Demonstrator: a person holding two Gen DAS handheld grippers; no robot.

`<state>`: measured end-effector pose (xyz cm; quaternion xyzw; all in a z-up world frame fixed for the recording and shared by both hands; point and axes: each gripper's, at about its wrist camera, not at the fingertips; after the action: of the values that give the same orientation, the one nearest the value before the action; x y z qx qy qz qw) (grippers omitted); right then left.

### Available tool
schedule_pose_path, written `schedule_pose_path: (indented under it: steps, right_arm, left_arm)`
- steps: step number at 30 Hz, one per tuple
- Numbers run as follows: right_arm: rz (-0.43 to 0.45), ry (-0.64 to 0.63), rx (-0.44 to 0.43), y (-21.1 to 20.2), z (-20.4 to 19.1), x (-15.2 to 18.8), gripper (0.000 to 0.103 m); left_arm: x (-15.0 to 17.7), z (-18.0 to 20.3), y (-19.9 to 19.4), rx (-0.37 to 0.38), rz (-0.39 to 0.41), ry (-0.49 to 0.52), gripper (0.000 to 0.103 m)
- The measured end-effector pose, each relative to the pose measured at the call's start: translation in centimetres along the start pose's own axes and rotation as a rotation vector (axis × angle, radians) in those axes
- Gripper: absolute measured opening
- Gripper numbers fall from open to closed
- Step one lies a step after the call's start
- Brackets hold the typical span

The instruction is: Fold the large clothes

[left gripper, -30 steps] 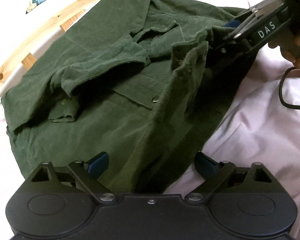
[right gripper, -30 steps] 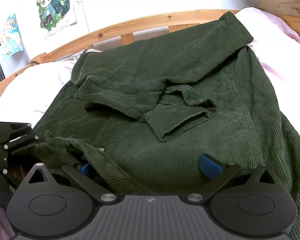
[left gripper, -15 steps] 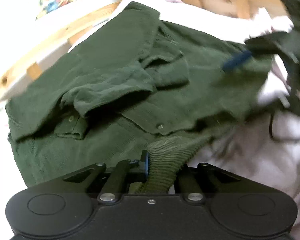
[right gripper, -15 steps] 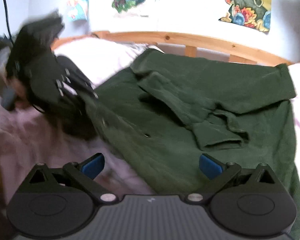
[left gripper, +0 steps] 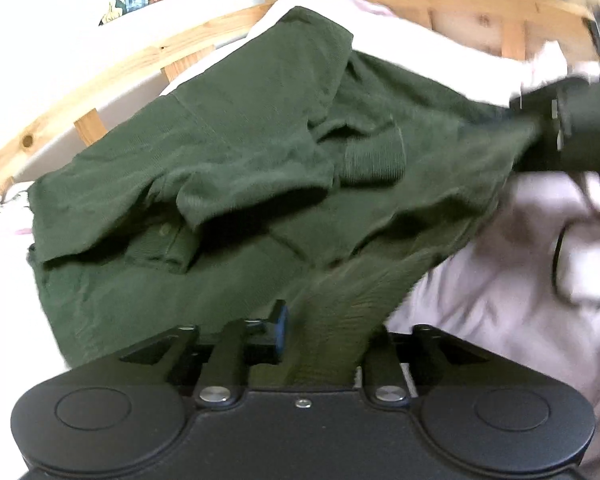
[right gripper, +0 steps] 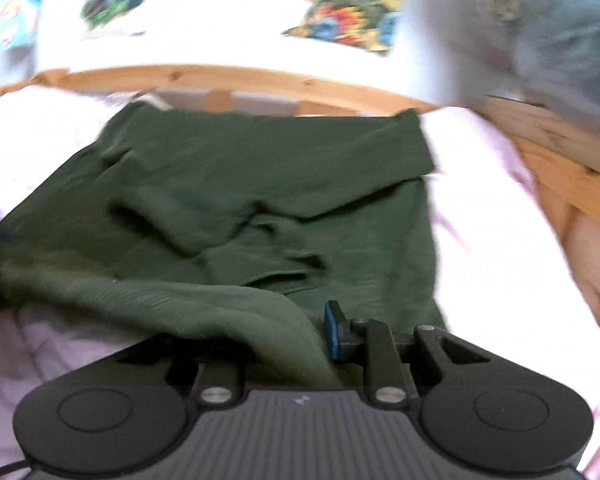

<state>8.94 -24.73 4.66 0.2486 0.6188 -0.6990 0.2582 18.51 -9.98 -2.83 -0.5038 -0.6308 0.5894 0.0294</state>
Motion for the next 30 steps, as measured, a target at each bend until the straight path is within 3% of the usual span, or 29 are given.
schedule_pose_path:
  steps: [4, 5, 6, 10, 11, 13, 15, 16, 18, 23, 27, 30]
  right_arm:
    - [-0.027, 0.012, 0.054, 0.0, 1.4, 0.6, 0.028]
    - [-0.034, 0.013, 0.064, 0.0, 1.6, 0.8, 0.035]
    - [-0.043, 0.022, 0.090, -0.1, 1.9, 1.0, 0.032]
    - [-0.085, 0.068, 0.129, -0.5, 3.1, 2.3, 0.038]
    - [-0.089, 0.070, 0.136, -0.5, 3.0, 2.6, 0.034]
    - [-0.078, 0.105, 0.154, -0.7, 2.9, 2.7, 0.010]
    - [-0.055, 0.149, 0.152, -1.3, 2.8, 2.6, 0.007]
    - [-0.038, 0.171, 0.153, -1.8, 2.7, 2.6, 0.006]
    - [-0.011, 0.183, 0.159, -3.1, 2.1, 2.4, 0.005]
    - [0.051, 0.171, 0.175, -7.8, 0.5, 2.4, 0.005]
    - [0.077, 0.220, 0.142, -11.7, -0.3, 2.7, 0.005]
    - [0.082, 0.171, 0.140, -12.9, -1.4, 2.1, 0.005]
  left_arm:
    - [2.6, 1.1, 0.0, -0.121, -0.064, 0.055, 0.026]
    - [3.3, 1.0, -0.1, -0.155, -0.080, 0.063, 0.026]
    - [4.0, 0.8, 0.0, -0.189, -0.099, 0.066, 0.027]
    - [6.5, -1.5, -0.7, -0.254, -0.142, -0.026, 0.027]
    - [6.9, -2.0, -1.0, -0.258, -0.145, -0.053, 0.027]
    - [7.5, -2.7, -1.5, -0.265, -0.134, -0.081, 0.027]
    - [7.8, -2.7, -1.9, -0.266, -0.115, -0.084, 0.021]
    - [7.8, -2.5, -2.1, -0.273, -0.105, -0.089, 0.010]
    - [7.8, -2.3, -2.7, -0.280, -0.073, -0.118, 0.007]
    - [8.1, -2.7, -6.2, -0.265, 0.048, -0.183, 0.005]
    - [9.0, -3.9, -9.5, -0.223, 0.087, -0.234, 0.005]
    - [9.1, -5.0, -11.9, -0.175, 0.095, -0.255, 0.005]
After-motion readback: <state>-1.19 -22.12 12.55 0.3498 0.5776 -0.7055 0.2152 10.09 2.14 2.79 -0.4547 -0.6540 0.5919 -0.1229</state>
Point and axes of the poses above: each gripper's, at about its wrist camera, not at the fingertips, and y roughly the way its jaws point, z to its right, x to its underside, and after that the axes turned 7 degrees about -z, right-handed
